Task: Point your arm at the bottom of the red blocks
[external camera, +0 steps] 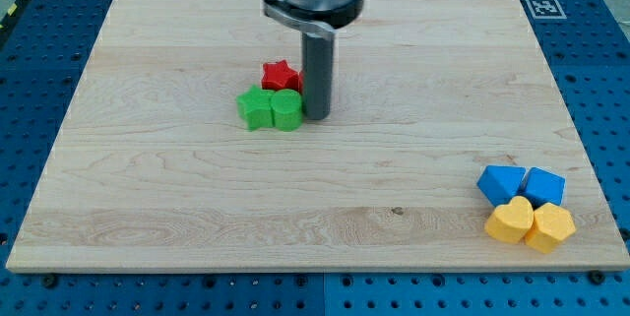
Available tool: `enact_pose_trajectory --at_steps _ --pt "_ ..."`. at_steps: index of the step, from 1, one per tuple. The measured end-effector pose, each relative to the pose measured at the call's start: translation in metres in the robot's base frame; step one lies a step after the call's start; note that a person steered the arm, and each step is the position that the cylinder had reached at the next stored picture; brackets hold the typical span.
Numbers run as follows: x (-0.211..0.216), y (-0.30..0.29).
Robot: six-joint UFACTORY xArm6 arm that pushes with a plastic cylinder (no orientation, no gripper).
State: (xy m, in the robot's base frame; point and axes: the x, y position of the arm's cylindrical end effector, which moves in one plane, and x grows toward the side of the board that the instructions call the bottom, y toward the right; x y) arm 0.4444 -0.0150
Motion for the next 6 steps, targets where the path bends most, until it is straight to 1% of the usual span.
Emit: enact_pose_trajectory --at_steps 2,3,4,5,6 --pt "0.0 -0.058" --pt "0.002 -0.063" --pt "0.018 -0.033" --pt "0.026 -0.017" --pt "0.026 -0.016"
